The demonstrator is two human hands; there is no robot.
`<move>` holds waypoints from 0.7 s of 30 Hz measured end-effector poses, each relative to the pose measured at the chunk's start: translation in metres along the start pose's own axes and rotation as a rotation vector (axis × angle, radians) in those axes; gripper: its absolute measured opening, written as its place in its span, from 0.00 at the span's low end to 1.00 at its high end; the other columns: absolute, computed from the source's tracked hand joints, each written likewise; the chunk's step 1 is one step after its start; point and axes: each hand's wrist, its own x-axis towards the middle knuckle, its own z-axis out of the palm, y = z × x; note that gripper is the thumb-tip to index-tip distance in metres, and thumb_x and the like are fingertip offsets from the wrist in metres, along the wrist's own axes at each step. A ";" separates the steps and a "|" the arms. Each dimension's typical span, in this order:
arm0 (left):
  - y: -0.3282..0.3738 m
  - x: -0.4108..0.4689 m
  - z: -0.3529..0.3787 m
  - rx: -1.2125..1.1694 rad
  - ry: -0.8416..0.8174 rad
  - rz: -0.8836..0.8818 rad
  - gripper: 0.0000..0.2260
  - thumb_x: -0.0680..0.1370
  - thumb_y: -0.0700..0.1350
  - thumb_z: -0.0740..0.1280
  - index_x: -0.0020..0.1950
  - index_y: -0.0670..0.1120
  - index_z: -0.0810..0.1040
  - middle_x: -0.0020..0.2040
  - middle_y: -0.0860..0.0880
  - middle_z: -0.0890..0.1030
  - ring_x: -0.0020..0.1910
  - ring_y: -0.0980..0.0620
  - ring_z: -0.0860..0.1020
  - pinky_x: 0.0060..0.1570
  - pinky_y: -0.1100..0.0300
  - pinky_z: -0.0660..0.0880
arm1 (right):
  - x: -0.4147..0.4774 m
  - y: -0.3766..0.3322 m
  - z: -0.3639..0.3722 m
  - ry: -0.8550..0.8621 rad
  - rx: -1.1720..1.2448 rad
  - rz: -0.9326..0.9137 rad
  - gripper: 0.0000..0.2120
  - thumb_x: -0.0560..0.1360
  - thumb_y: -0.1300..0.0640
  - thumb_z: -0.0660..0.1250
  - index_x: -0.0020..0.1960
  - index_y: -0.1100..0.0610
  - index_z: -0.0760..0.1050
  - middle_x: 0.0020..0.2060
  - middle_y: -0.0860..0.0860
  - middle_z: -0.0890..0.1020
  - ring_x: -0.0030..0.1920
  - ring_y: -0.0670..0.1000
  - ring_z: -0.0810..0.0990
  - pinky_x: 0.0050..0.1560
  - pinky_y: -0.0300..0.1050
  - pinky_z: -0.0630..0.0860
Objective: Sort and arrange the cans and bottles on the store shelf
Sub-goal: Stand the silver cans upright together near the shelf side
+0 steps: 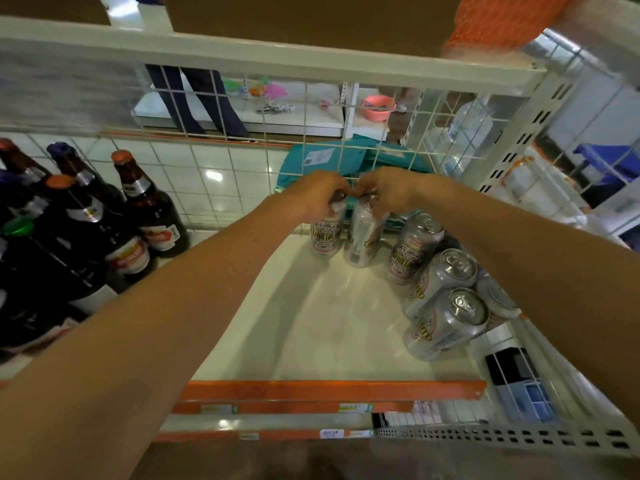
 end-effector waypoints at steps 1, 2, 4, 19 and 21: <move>0.000 -0.001 0.001 -0.011 0.004 -0.012 0.21 0.75 0.40 0.72 0.66 0.51 0.77 0.61 0.48 0.79 0.57 0.45 0.77 0.58 0.46 0.76 | 0.002 0.001 0.001 -0.003 0.008 0.019 0.28 0.72 0.63 0.73 0.70 0.54 0.71 0.64 0.52 0.76 0.58 0.54 0.76 0.58 0.48 0.75; -0.001 -0.001 0.003 -0.022 0.011 -0.021 0.22 0.74 0.39 0.72 0.67 0.50 0.76 0.62 0.48 0.78 0.59 0.45 0.77 0.60 0.47 0.76 | 0.002 0.001 0.003 0.008 0.028 0.044 0.27 0.73 0.60 0.73 0.70 0.55 0.70 0.64 0.52 0.75 0.59 0.55 0.75 0.58 0.48 0.76; 0.000 -0.003 0.004 -0.022 0.031 -0.029 0.25 0.74 0.38 0.72 0.70 0.49 0.74 0.65 0.47 0.77 0.62 0.45 0.76 0.62 0.48 0.74 | 0.001 0.000 0.010 0.064 0.037 0.112 0.25 0.74 0.49 0.73 0.67 0.57 0.71 0.59 0.53 0.76 0.56 0.55 0.76 0.52 0.47 0.74; 0.010 -0.004 0.000 -0.090 0.163 -0.162 0.23 0.73 0.44 0.73 0.68 0.48 0.76 0.64 0.44 0.75 0.60 0.43 0.76 0.56 0.51 0.75 | 0.003 -0.003 -0.001 0.040 -0.094 0.031 0.32 0.72 0.66 0.73 0.73 0.50 0.70 0.71 0.51 0.72 0.69 0.56 0.71 0.66 0.48 0.68; 0.008 -0.007 0.003 -0.077 0.210 -0.239 0.20 0.73 0.49 0.73 0.63 0.47 0.77 0.59 0.45 0.75 0.56 0.43 0.77 0.48 0.54 0.73 | 0.002 -0.001 -0.002 0.052 -0.076 0.038 0.32 0.72 0.66 0.73 0.72 0.51 0.70 0.71 0.52 0.72 0.69 0.57 0.71 0.67 0.50 0.68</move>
